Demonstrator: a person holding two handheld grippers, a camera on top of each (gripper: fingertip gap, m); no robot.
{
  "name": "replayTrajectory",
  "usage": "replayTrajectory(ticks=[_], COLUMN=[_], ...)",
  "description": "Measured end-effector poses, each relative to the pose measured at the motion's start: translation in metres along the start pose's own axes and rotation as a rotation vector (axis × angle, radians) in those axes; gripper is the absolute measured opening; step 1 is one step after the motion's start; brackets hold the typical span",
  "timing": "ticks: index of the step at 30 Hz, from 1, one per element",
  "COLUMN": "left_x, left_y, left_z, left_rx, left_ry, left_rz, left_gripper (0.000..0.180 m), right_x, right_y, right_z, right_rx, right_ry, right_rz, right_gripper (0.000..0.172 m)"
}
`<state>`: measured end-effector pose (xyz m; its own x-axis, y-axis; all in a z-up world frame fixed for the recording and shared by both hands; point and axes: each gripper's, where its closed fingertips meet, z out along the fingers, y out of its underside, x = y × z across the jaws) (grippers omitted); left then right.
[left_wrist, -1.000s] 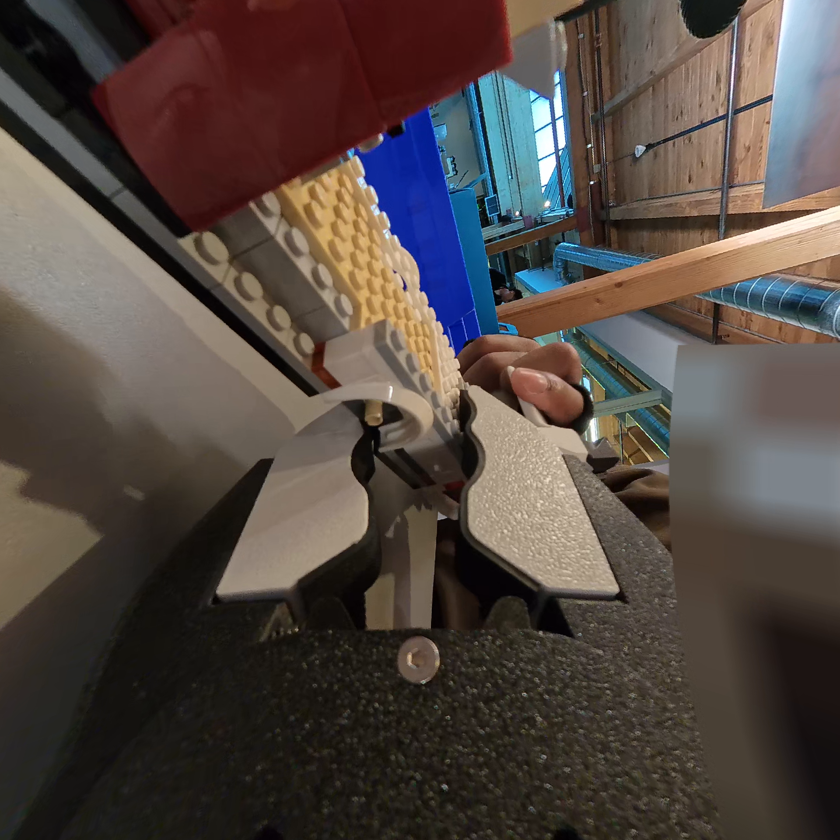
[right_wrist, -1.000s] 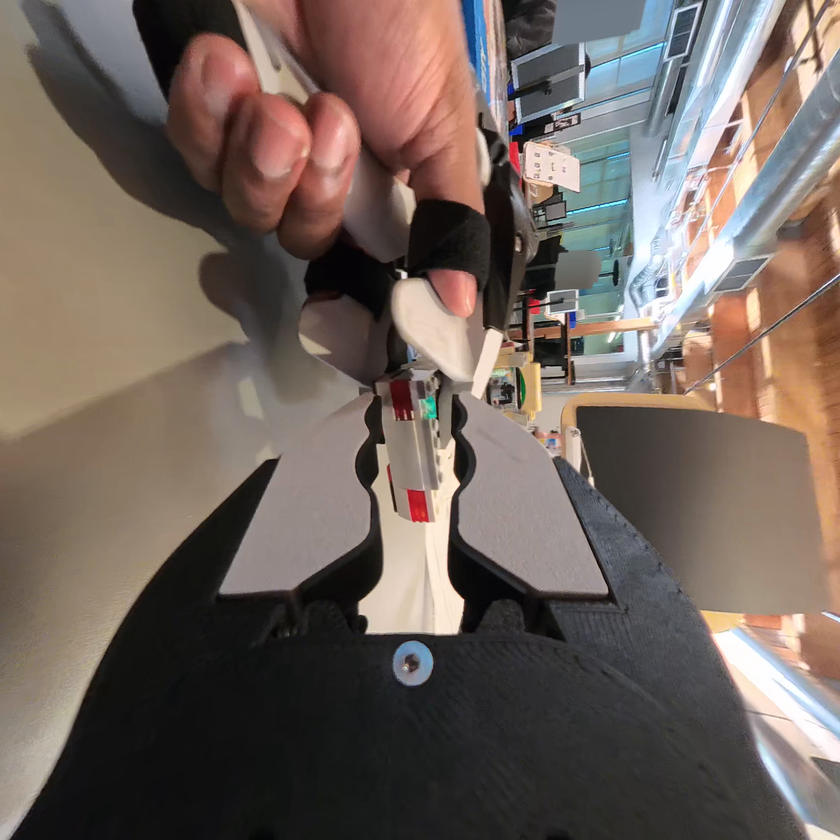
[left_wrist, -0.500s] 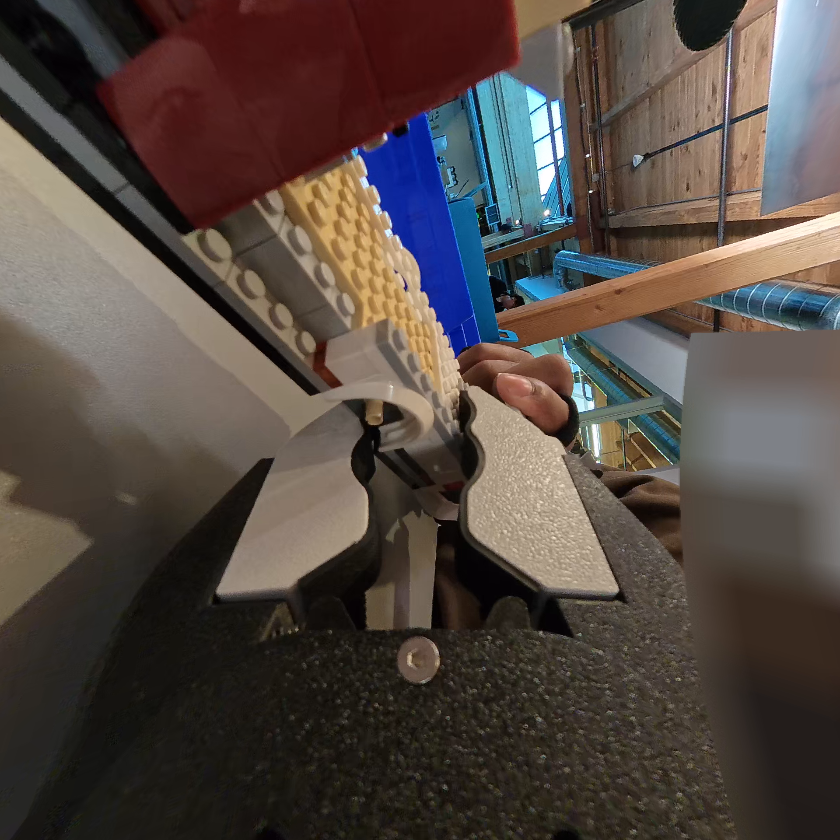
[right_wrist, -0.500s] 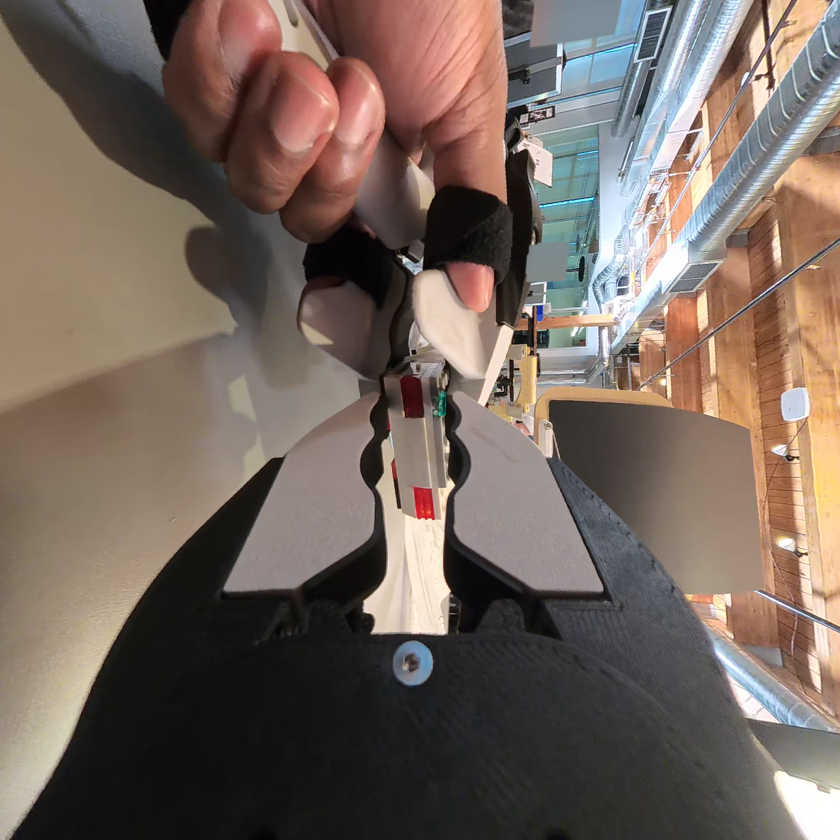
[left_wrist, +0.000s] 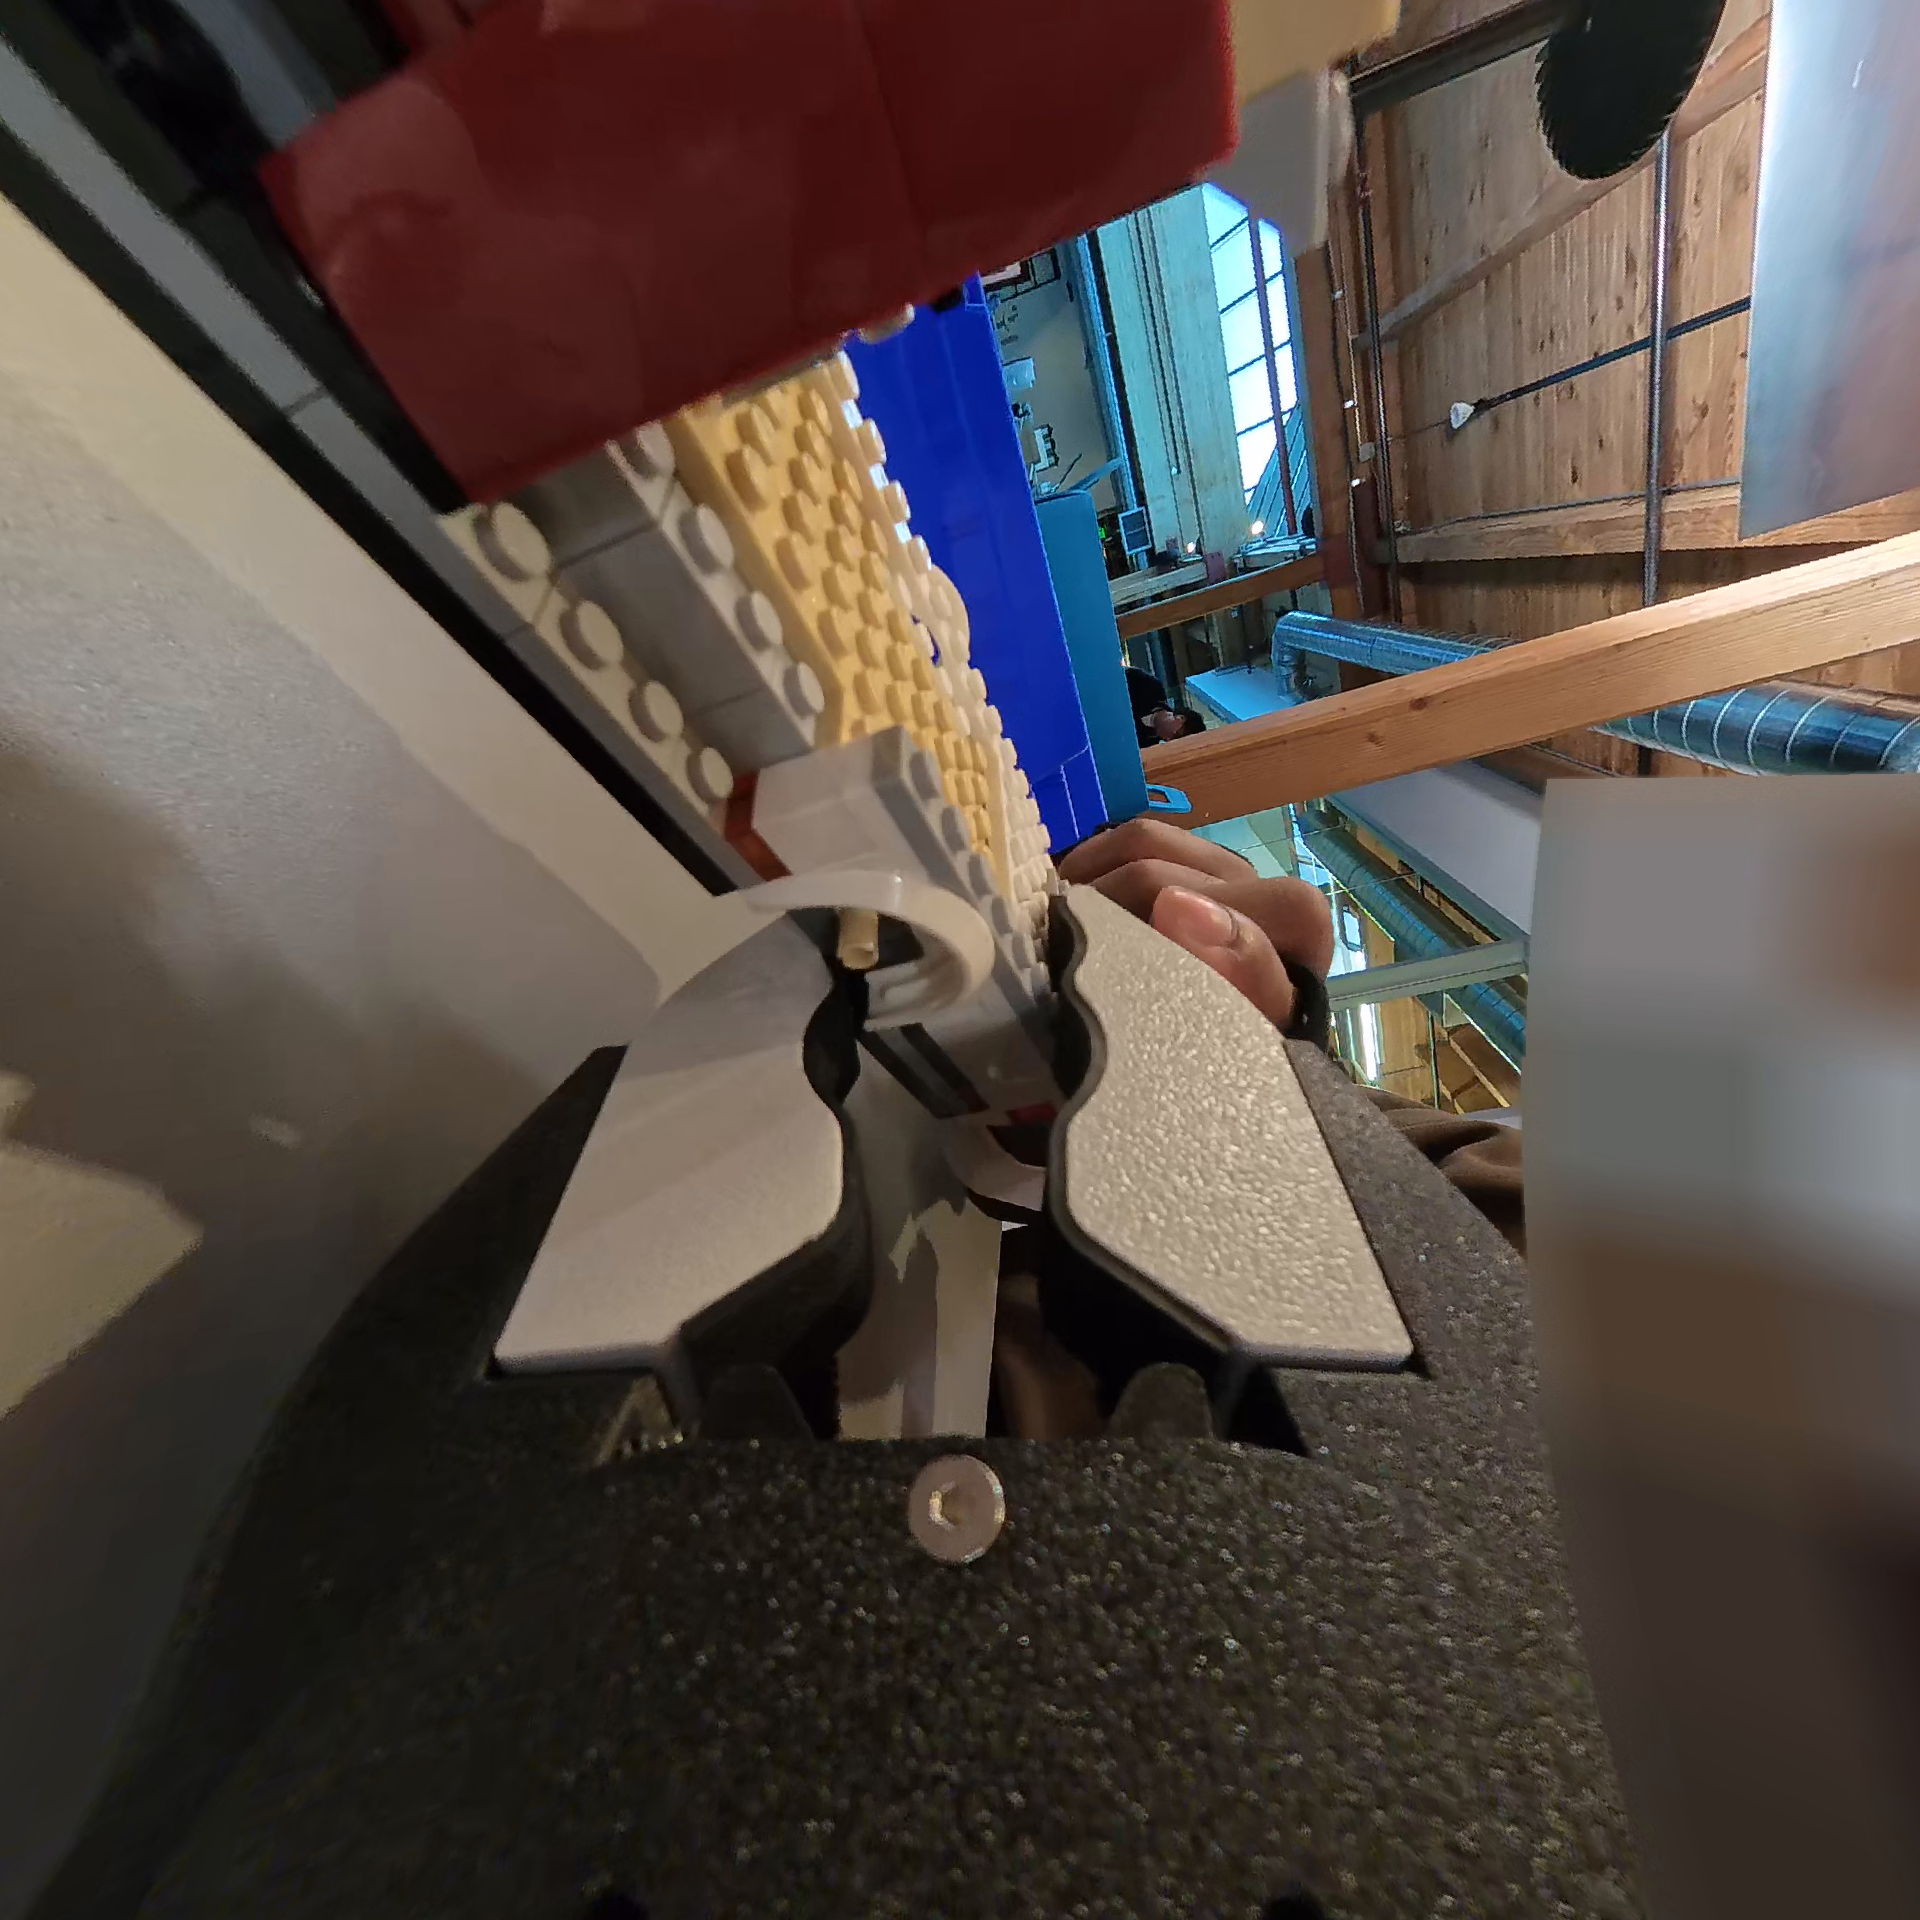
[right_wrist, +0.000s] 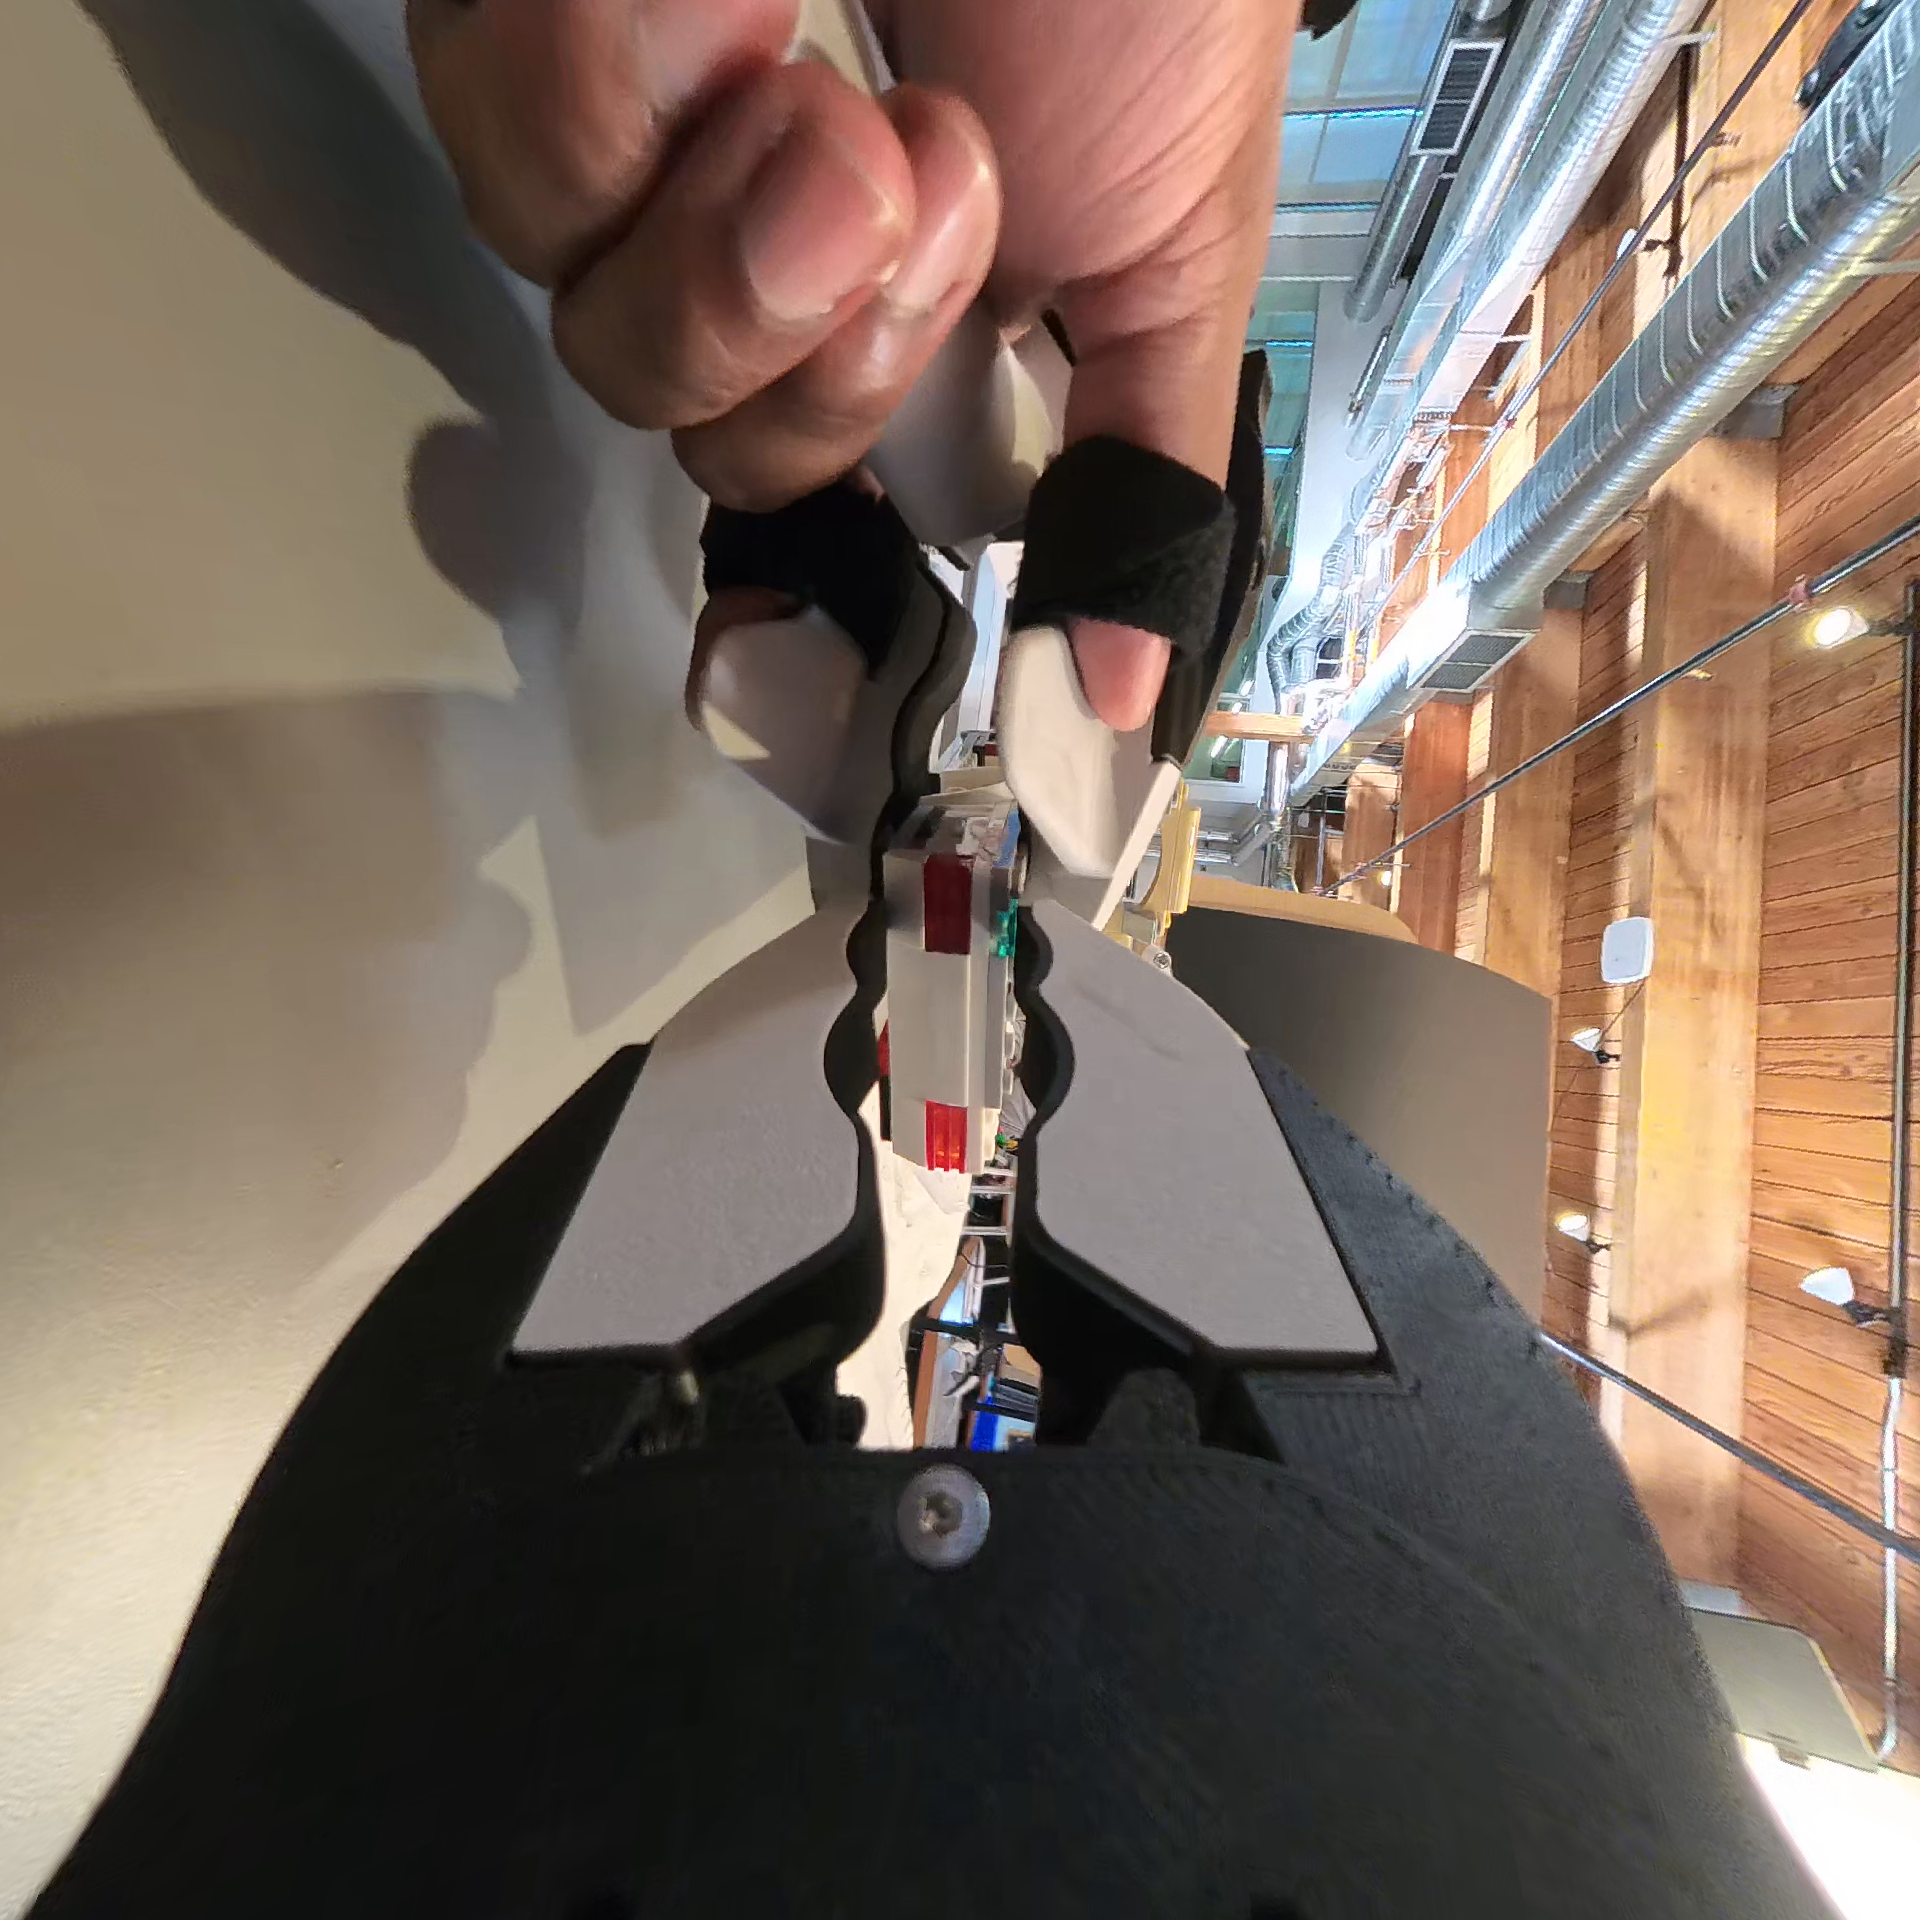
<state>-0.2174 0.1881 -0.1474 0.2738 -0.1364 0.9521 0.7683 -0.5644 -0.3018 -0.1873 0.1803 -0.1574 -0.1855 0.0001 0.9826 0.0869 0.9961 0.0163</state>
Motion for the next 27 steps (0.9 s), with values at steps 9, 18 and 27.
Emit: replayTrajectory(ticks=[9,18,27], left_x=[-0.001,0.003,0.004], left_y=[0.0,-0.003,-0.006], left_z=[0.001,0.001,0.0], left_rx=[0.009,0.026,0.043], left_ry=[-0.005,0.035,0.085], left_rz=[-0.003,-0.004,-0.046], left_gripper=[0.034,0.035,0.035], right_x=[-0.003,0.0,0.006], right_y=[0.001,0.0,-0.001], right_z=[0.002,0.006,0.002], right_rx=[-0.004,0.013,0.02], right_ry=[-0.011,0.009,0.092], right_rz=[-0.044,0.02,0.06], right_gripper=[0.022,0.023,0.03])
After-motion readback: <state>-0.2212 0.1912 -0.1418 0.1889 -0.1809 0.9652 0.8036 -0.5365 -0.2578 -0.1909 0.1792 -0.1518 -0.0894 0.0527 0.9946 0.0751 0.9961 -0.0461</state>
